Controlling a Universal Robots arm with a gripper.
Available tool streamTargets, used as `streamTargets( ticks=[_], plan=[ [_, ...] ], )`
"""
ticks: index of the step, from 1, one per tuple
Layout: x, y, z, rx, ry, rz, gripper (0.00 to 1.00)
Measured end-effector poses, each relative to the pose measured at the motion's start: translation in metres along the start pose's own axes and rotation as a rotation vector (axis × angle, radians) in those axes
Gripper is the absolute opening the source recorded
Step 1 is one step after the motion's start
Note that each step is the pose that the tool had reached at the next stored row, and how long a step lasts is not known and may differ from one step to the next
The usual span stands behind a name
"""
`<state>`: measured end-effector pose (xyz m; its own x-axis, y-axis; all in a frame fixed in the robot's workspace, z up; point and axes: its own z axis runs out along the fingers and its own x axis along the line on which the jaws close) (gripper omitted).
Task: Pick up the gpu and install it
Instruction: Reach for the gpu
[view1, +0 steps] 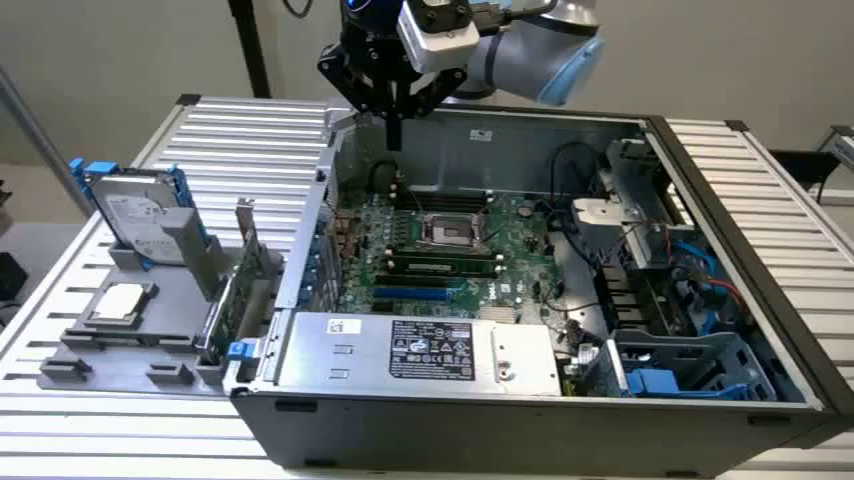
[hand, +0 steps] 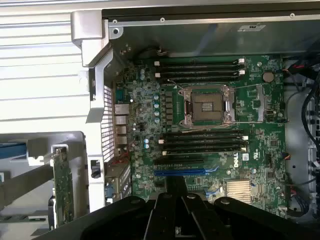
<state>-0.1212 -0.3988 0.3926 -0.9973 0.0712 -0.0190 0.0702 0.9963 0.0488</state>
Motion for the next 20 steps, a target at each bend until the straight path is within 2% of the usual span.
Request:
streamTargets(
  ticks=[14, 20],
  plan=[
    [0.002, -0.0010, -0.0002, 0.0003, 0.0002, 0.000, 0.11],
    [0.027, -0.0145, -0.0012, 0.0001, 0.0000, 0.000, 0.11]
  ],
)
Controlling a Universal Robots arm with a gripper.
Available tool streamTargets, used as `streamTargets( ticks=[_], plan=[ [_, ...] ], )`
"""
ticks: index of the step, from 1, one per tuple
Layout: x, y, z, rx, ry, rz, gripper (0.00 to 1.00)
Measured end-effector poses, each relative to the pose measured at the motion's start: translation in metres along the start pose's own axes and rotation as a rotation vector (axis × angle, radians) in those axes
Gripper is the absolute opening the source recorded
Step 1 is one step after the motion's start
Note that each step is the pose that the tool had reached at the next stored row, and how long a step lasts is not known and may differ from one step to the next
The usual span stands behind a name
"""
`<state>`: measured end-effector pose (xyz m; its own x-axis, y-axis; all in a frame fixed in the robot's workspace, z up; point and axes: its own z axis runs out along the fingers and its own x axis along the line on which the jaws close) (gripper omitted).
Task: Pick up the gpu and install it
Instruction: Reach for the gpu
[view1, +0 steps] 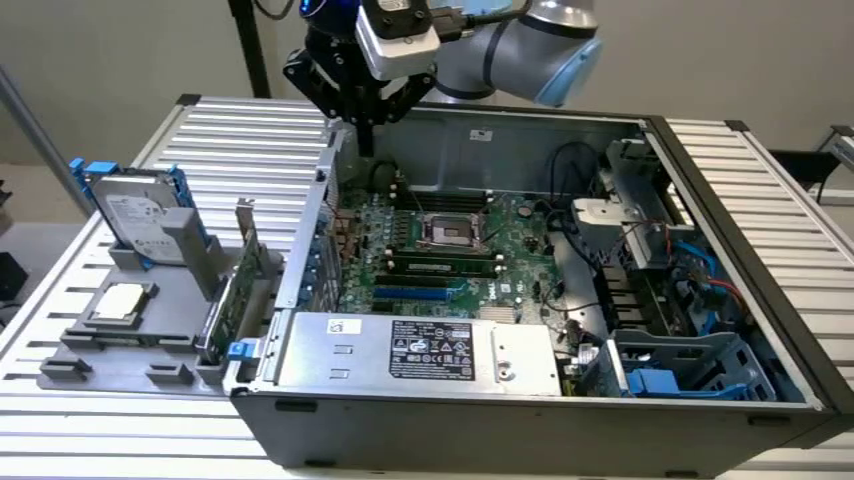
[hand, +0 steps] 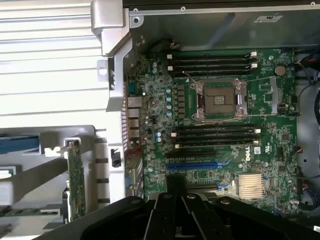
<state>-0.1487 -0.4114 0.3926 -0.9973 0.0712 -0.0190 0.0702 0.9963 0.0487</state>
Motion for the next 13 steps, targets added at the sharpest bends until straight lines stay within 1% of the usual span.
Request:
streamTargets(
  ticks=[7, 13],
  plan=[
    [0.029, -0.0178, -0.0013, -0.0002, -0.0008, 0.000, 0.11],
    [0.050, -0.0313, -0.0022, 0.0001, -0.0008, 0.000, 0.11]
  ],
)
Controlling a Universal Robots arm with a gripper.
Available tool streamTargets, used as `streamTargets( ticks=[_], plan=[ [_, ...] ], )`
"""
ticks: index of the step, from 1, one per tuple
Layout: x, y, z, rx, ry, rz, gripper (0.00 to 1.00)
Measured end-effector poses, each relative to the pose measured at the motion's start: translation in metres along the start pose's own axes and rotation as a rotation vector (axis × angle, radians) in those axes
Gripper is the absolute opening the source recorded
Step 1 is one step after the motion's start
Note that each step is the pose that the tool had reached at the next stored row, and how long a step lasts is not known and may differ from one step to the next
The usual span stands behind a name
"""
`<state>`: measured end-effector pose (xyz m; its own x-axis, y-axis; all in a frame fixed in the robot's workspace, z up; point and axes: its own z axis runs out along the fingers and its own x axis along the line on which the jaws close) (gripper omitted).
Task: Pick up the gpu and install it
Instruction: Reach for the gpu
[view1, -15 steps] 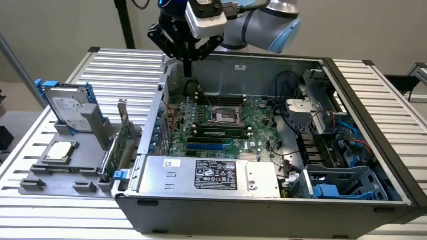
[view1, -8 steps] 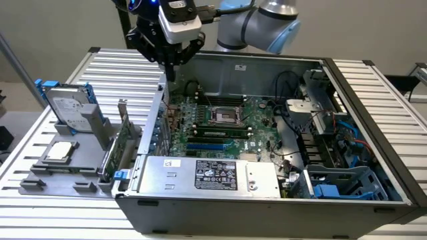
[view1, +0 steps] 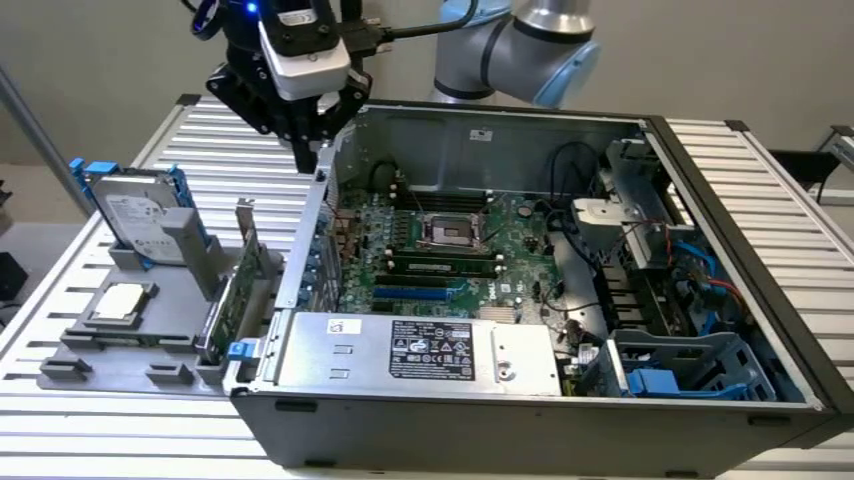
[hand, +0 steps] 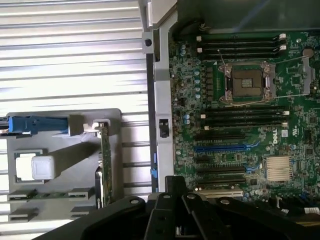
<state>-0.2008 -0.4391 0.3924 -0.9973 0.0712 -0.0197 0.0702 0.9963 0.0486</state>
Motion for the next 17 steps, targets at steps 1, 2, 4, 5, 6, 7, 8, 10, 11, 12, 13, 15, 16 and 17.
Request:
streamTargets(
  ticks=[1, 2, 4, 5, 6, 7, 8, 10, 11, 12, 13, 15, 16, 17],
  plan=[
    [0.004, -0.0020, 0.0000, 0.0000, 0.0000, 0.000, 0.11],
    [0.007, -0.0037, -0.0001, 0.0002, 0.0000, 0.000, 0.11],
    [0.015, -0.0068, -0.0001, 0.0007, 0.0000, 0.000, 0.11],
    [0.019, -0.0082, -0.0001, 0.0010, 0.0000, 0.000, 0.11],
    [0.023, -0.0094, 0.0001, 0.0013, -0.0002, 0.000, 0.11],
    [0.028, -0.0106, 0.0002, 0.0017, -0.0002, 0.000, 0.11],
    [0.032, -0.0116, 0.0003, 0.0023, -0.0001, 0.000, 0.11],
    [0.041, -0.0132, 0.0009, 0.0035, -0.0002, 0.000, 0.11],
    [0.046, -0.0139, 0.0014, 0.0042, -0.0004, 0.000, 0.11],
    [0.050, -0.0144, 0.0018, 0.0053, -0.0004, 0.000, 0.11],
    [0.055, -0.0149, 0.0023, 0.0064, -0.0004, 0.000, 0.11],
    [0.064, -0.0158, 0.0036, 0.0089, -0.0006, 0.000, 0.11],
    [0.069, -0.0162, 0.0043, 0.0103, -0.0007, 0.000, 0.11],
    [0.073, -0.0166, 0.0050, 0.0118, -0.0009, 0.000, 0.11]
  ],
)
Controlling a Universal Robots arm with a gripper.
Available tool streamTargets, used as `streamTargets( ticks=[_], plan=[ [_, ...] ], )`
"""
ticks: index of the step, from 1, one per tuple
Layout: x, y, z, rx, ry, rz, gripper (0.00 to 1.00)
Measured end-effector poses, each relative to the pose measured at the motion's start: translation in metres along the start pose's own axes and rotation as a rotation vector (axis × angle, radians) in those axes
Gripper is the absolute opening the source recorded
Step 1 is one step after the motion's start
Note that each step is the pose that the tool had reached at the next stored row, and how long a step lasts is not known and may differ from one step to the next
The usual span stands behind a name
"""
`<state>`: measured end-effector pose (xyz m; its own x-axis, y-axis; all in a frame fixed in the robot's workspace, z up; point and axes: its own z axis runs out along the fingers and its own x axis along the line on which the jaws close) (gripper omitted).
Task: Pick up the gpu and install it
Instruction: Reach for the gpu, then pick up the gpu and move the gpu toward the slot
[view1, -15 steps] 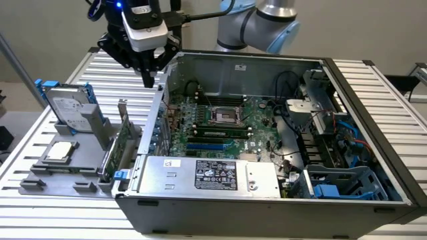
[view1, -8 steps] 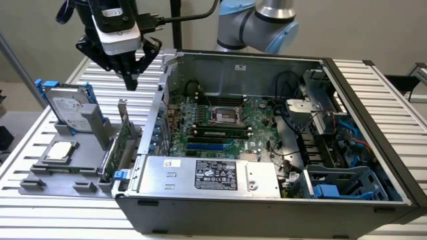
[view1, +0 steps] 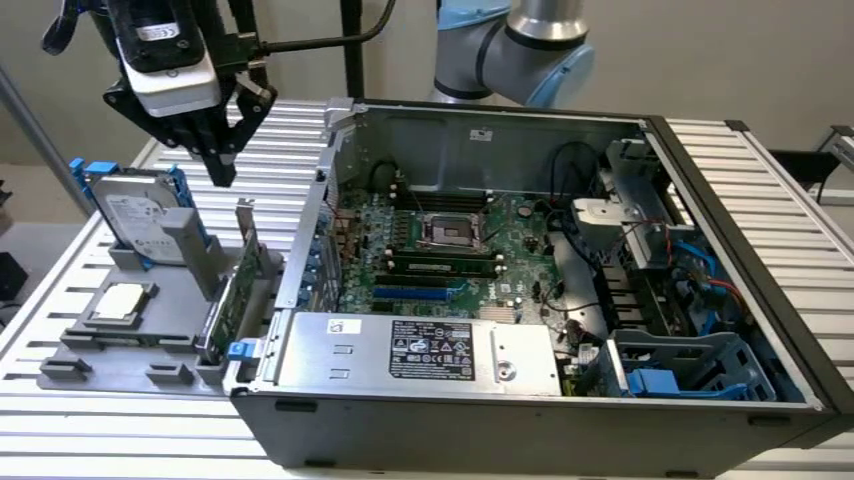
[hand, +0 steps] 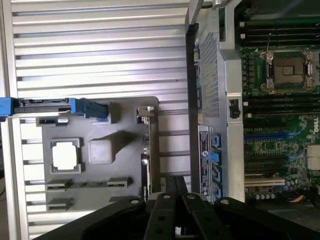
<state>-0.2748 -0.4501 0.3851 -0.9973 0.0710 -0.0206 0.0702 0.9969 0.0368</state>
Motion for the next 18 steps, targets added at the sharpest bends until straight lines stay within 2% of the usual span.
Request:
streamTargets(
  ticks=[4, 7, 18],
  plan=[
    [0.018, -0.0015, 0.0027, 0.0064, -0.0003, 0.000, 0.11],
    [0.030, -0.0023, 0.0034, 0.0077, -0.0006, 0.000, 0.11],
    [0.030, -0.0023, 0.0034, 0.0077, -0.0005, 0.000, 0.11]
  ],
)
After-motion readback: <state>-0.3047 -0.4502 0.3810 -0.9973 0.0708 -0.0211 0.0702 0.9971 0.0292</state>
